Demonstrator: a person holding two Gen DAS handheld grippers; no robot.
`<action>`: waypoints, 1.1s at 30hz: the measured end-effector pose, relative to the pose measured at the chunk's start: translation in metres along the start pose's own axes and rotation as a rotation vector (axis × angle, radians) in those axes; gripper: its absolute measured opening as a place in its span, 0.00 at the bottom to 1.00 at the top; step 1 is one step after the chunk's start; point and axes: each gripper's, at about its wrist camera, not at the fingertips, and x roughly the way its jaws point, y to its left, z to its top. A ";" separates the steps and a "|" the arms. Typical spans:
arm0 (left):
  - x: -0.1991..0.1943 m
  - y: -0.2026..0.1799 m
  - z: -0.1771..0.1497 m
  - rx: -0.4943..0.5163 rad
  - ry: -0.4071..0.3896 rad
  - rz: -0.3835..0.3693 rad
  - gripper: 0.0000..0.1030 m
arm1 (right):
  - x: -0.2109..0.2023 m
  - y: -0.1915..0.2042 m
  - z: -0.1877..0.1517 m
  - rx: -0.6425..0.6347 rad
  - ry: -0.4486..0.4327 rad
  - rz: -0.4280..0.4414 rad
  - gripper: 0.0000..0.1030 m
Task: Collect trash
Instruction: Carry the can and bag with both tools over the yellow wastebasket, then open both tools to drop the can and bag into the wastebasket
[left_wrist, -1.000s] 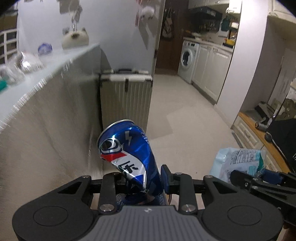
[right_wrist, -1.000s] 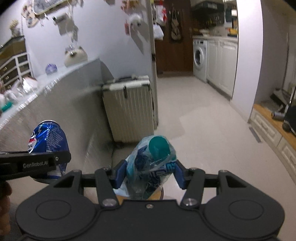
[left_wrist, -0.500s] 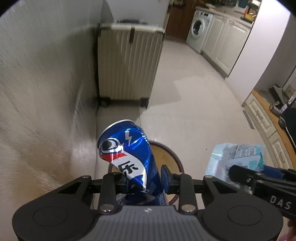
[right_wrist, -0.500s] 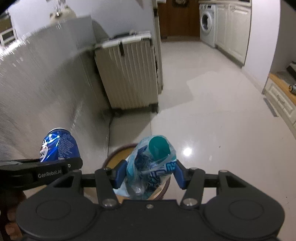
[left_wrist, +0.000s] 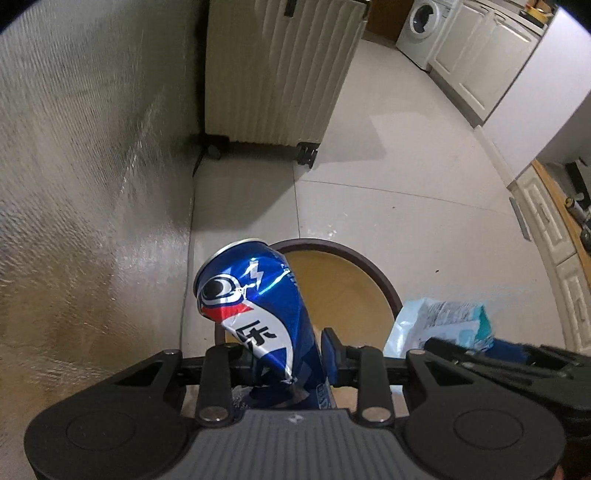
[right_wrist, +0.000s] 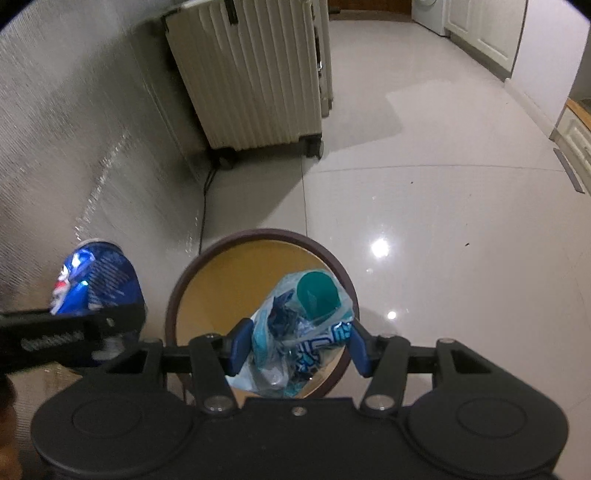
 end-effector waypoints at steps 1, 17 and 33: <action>0.004 0.002 0.002 -0.009 0.003 -0.006 0.32 | 0.005 0.000 0.000 -0.004 0.008 0.005 0.55; 0.038 -0.007 0.007 0.056 0.065 -0.004 0.67 | 0.032 -0.008 -0.007 -0.070 0.065 -0.008 0.70; 0.035 0.006 -0.009 0.063 0.105 0.068 0.87 | 0.028 -0.016 -0.015 -0.079 0.092 -0.031 0.80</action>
